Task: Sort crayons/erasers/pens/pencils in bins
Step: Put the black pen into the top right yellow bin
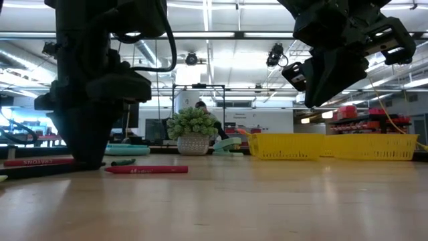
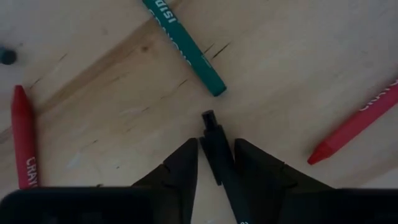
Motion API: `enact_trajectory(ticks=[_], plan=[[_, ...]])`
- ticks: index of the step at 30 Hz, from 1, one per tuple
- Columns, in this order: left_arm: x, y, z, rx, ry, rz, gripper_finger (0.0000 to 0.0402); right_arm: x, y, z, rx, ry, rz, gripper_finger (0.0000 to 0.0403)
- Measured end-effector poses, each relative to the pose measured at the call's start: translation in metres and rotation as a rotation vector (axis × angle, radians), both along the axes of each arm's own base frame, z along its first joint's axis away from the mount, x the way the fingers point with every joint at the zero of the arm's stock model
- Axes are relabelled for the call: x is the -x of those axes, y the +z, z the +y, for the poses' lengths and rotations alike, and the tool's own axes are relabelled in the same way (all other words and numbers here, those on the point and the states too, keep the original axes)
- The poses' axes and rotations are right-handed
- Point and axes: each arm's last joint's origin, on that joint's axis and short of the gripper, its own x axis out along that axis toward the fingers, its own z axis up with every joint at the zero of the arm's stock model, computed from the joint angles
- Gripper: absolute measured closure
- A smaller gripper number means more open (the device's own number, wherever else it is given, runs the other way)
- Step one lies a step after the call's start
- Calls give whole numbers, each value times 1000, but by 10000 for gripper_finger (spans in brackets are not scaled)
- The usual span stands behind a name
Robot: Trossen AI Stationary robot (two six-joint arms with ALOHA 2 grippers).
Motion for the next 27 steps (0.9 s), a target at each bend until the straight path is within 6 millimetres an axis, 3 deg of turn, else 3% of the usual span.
enact_trajectory(ticks=[11, 19, 27], plan=[[1, -1, 0, 7, 0, 17, 356, 0, 0, 0, 0, -1, 3, 338], [2, 7, 3, 7, -34, 11, 352, 1, 0, 0, -6, -14, 28, 338], [-7, 20, 19, -14, -136, 5, 362, 3, 10, -2, 10, -56, 30, 338]])
